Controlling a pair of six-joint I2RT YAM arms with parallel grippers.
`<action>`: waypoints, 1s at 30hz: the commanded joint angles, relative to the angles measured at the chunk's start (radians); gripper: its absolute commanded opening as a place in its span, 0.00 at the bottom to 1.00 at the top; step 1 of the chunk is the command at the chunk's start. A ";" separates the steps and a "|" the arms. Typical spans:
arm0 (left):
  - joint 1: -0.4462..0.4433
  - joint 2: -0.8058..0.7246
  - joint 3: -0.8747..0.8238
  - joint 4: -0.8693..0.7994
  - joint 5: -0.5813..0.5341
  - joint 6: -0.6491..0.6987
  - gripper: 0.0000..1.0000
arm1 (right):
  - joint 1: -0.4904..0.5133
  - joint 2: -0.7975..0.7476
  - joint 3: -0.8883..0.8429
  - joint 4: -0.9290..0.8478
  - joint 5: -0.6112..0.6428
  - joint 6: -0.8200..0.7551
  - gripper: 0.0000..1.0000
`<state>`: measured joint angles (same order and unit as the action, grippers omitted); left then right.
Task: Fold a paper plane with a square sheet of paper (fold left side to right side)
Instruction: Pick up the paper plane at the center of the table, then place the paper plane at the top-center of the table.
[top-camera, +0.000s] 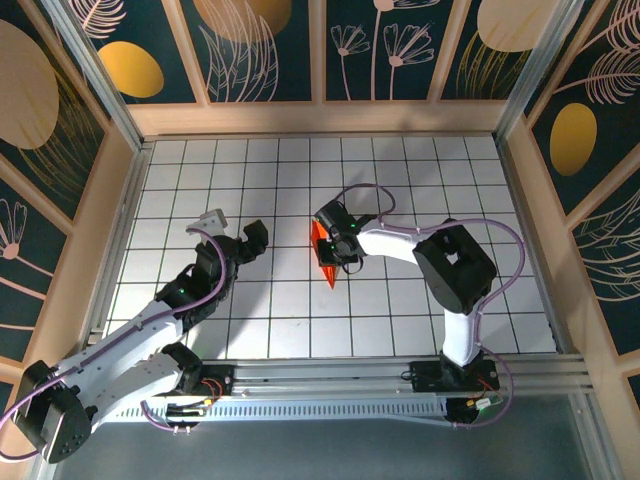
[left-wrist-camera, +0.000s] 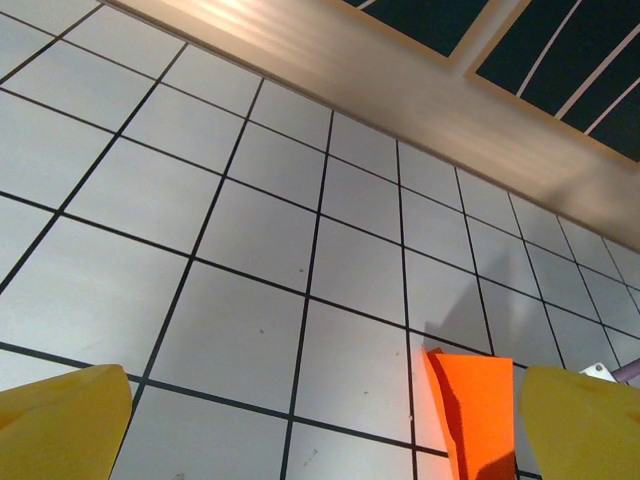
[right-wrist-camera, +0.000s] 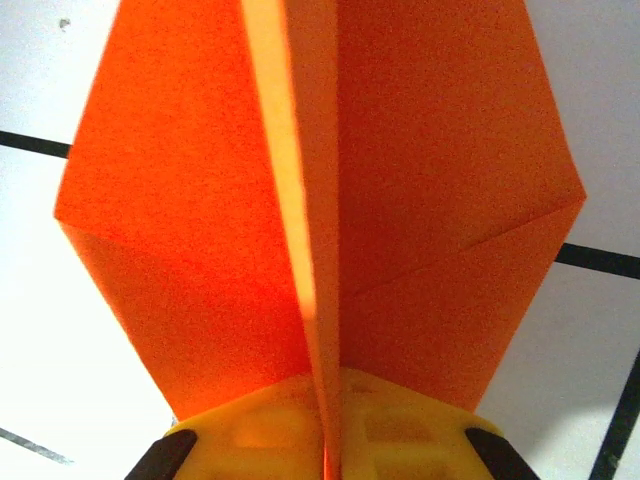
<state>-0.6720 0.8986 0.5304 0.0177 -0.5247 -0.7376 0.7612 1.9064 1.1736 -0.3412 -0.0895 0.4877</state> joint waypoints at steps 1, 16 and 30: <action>0.005 -0.007 -0.010 -0.012 -0.007 -0.012 0.99 | 0.009 0.018 0.018 -0.039 0.051 0.018 0.09; 0.006 -0.004 -0.010 -0.009 -0.005 0.001 0.99 | -0.103 0.005 0.279 -0.260 0.228 -0.046 0.00; 0.006 -0.012 -0.018 -0.019 0.011 -0.010 0.99 | -0.202 0.298 0.654 -0.417 0.289 -0.105 0.00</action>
<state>-0.6720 0.8982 0.5251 0.0139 -0.5213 -0.7376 0.5587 2.1620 1.7592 -0.6811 0.1623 0.4072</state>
